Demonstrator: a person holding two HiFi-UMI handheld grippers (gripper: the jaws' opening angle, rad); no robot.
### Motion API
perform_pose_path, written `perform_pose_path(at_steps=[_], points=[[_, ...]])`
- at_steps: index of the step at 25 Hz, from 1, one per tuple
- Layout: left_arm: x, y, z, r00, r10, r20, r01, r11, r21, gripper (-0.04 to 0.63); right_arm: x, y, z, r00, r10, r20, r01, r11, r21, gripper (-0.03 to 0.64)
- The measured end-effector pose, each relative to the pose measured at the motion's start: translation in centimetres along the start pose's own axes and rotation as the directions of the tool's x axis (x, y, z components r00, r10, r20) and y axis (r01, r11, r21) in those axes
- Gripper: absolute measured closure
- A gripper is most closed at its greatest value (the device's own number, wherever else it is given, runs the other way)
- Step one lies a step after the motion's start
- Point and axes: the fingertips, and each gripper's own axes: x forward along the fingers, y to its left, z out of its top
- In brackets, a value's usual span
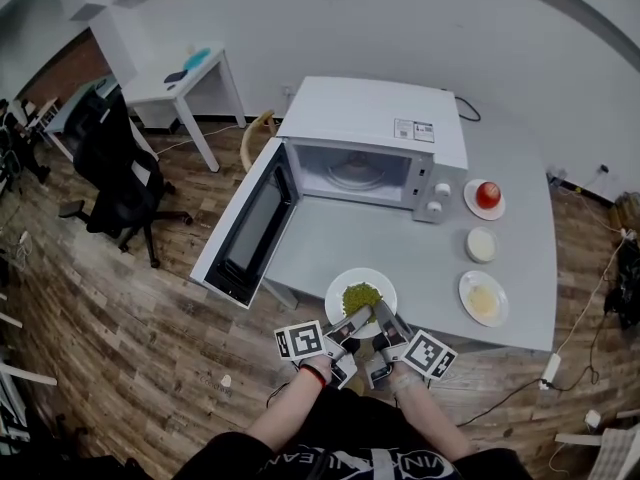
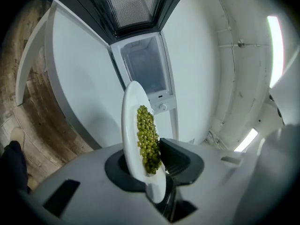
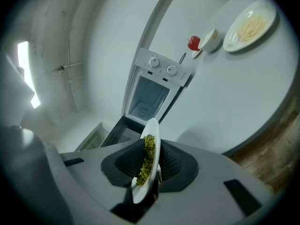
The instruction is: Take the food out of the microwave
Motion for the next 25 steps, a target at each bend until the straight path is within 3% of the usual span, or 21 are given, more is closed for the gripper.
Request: perform_pose_path(at_steps=[25], points=[[-4.6,-0.8,-2.7,0.999,0.008,-0.036,-0.009,1.000,-0.024,0.506,-3.0,1.5,-4.2,1.000,-0.019,0.011,0.019,1.000,0.006,0.532]])
